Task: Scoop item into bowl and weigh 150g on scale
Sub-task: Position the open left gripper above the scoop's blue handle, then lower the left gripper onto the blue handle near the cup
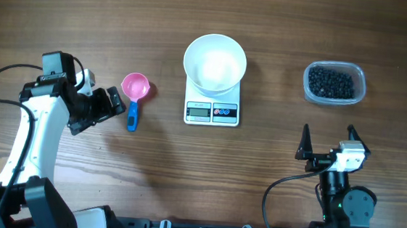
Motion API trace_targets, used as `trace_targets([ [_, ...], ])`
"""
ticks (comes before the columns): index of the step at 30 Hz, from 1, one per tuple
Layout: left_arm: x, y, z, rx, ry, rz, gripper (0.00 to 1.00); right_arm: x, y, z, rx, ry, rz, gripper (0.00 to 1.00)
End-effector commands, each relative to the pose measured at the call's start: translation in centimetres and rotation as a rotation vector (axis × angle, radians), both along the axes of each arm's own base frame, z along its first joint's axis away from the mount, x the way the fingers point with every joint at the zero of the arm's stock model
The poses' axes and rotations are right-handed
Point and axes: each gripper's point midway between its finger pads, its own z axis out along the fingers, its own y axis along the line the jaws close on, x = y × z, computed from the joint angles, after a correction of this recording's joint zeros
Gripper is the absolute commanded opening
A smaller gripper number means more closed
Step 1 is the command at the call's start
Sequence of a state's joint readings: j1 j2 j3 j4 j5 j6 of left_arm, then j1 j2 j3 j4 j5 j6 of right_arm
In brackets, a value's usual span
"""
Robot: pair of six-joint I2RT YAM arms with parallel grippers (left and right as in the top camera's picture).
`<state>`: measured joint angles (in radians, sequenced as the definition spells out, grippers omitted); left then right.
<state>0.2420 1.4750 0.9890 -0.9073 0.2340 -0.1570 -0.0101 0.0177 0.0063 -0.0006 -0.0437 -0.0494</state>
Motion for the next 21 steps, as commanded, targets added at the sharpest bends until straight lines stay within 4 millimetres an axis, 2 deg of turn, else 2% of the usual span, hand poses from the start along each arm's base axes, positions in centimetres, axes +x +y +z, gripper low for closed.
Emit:
trace_targets([
  [1,-0.2,-0.1,-0.6,0.001,0.01,-0.025,1.0,0.0,-0.2,0.0,-0.003,-0.001,-0.011,1.0],
  [16,-0.2,-0.1,-0.6,0.0,0.012,-0.025,1.0,0.0,-0.2,0.0,-0.002,-0.001,-0.011,1.0],
  [21,-0.3,-0.3,-1.7,-0.016,0.048,-0.027,1.0,0.0,-0.2,0.0,-0.003,-0.001,-0.011,1.0],
])
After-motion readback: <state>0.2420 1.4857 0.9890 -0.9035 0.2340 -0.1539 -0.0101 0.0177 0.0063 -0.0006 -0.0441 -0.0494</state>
